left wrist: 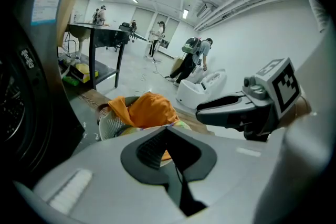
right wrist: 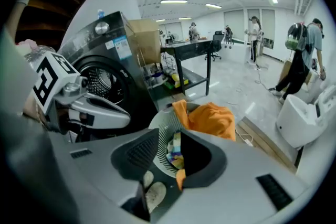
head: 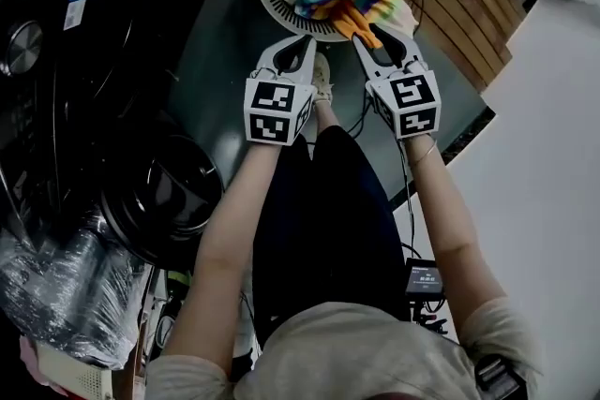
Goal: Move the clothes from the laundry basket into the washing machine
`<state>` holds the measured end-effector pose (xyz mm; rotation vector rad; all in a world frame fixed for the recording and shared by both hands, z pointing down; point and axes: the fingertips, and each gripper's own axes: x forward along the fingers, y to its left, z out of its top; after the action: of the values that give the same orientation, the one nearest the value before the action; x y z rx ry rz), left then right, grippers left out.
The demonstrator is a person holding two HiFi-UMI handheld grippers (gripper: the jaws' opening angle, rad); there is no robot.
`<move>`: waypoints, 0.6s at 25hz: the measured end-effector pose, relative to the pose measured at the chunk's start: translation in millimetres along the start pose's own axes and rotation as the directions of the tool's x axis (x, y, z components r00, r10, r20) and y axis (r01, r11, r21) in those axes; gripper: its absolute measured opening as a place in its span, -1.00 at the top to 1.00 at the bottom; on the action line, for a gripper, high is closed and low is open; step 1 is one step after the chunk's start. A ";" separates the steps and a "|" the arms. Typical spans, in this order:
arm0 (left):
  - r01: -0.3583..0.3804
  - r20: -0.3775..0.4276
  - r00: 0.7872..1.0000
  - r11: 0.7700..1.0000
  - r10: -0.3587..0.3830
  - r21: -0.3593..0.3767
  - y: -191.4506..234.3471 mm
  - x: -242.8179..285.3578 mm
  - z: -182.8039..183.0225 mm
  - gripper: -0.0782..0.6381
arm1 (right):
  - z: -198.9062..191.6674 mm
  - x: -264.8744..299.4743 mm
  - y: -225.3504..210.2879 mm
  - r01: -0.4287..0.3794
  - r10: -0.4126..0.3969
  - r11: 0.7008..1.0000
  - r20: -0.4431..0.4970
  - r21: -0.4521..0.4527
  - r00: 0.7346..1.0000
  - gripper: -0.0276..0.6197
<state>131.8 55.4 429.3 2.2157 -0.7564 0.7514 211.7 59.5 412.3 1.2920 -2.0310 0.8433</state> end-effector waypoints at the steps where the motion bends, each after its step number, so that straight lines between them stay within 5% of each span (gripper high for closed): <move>1: 0.010 -0.002 1.000 1.000 -0.010 0.003 0.8 8.5 -7.3 0.76 | -12.7 8.0 -6.3 0.016 -0.016 1.000 -0.009 0.011 1.000 0.60; 6: 0.022 -0.009 1.000 1.000 -0.022 -0.002 8.8 48.3 -37.4 0.76 | -68.8 37.7 -54.1 0.147 -0.145 0.989 -0.051 0.023 0.988 0.39; 11: 0.037 -0.007 0.999 0.999 -0.037 -0.022 9.0 75.4 -52.5 0.76 | -105.3 61.4 -122.9 0.301 -0.298 0.954 -0.116 0.003 0.947 0.24; 15: 0.056 -0.028 0.998 0.998 -0.057 -0.020 1.2 86.9 -68.6 0.76 | -138.3 73.1 -152.1 0.353 -0.339 0.935 -0.194 0.043 0.921 0.20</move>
<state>168.6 79.1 530.9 2.1954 -0.6817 0.7436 344.7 74.5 584.7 1.5003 -1.5774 0.8435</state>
